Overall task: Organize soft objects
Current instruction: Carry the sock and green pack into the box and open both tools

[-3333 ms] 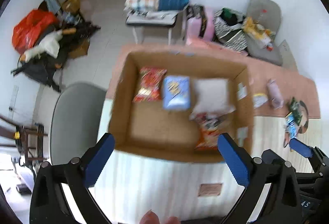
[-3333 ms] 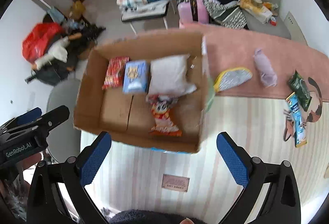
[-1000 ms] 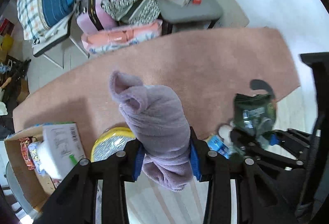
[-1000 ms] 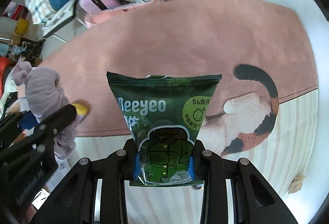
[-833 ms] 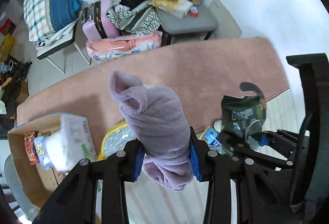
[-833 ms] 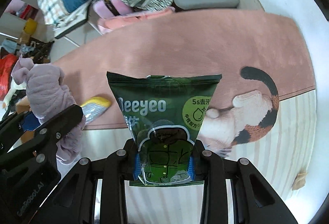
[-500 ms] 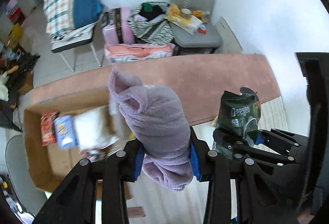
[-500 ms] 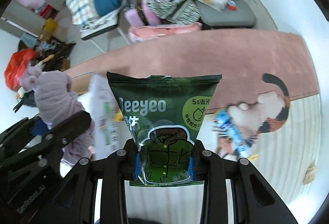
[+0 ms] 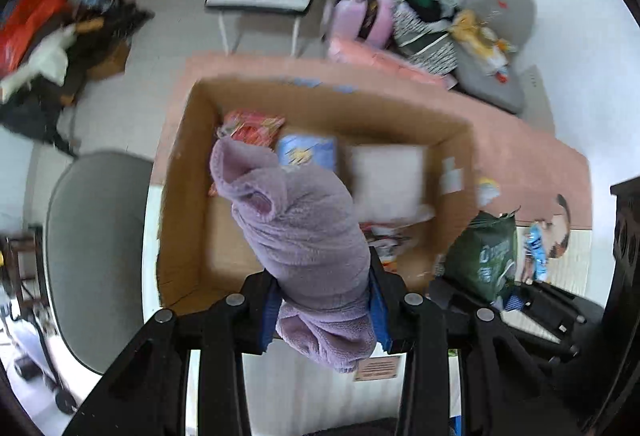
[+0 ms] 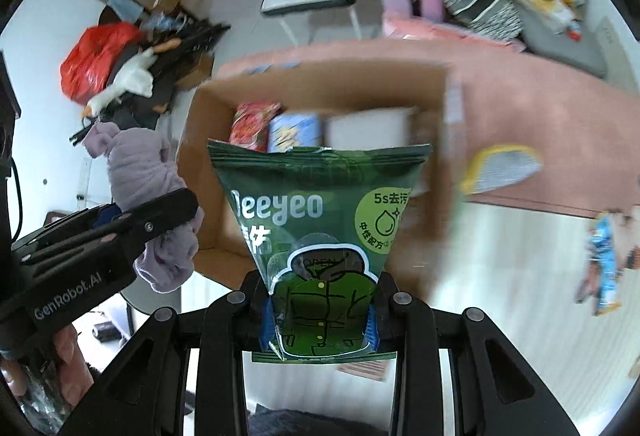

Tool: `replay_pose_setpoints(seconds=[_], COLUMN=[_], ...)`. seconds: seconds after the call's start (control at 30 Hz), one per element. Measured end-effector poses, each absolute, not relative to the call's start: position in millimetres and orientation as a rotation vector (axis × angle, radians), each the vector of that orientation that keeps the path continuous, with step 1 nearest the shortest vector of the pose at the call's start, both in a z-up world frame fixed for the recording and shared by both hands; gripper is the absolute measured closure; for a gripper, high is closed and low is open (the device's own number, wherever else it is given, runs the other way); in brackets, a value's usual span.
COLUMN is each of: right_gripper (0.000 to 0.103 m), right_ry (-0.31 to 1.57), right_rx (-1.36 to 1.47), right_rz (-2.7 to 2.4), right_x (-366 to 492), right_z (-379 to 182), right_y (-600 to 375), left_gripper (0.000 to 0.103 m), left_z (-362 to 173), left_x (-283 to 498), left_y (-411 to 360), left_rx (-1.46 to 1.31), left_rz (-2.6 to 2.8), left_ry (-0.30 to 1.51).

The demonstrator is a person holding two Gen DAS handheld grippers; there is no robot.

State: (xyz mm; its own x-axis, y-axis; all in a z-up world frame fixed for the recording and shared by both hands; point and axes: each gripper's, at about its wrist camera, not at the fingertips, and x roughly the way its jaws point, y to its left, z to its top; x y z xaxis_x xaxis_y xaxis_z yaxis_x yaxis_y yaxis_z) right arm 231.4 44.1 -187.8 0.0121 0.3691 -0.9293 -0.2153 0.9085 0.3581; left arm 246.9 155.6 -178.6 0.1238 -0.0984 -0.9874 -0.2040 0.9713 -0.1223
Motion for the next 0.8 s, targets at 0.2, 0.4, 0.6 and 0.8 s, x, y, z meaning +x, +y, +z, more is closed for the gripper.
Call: replay_pose_setpoints(seconds=[0.2,0.4,0.6,0.8], right_gripper=[0.068,0.068,0.068,0.067], right_ry=[1.594,1.655,1.698,1.727], right_rx=[0.116,0.098,0.088,0.086], right_rz=[0.395,0.327,0.3,0.286], right_x=[234.4,251.9,256.0,258.3], right_z=[-248.0,-296.9,-325.3,-338.7], right_y=[104.0,112.8,122.3,123.4], left_gripper=[0.068,0.068,0.068,0.065], left_z=[-253.1,-308.2,-333.0,-338.5], left_x=[265.2,279.6,281.9,279.5], left_y=[188.7,197.4,196.3,192.2], left_rx=[-0.379,-0.415,-0.413,-0.416], left_rz=[0.043,0.027,0.018,0.004], left_ry=[1.644,1.783,1.837,1.865])
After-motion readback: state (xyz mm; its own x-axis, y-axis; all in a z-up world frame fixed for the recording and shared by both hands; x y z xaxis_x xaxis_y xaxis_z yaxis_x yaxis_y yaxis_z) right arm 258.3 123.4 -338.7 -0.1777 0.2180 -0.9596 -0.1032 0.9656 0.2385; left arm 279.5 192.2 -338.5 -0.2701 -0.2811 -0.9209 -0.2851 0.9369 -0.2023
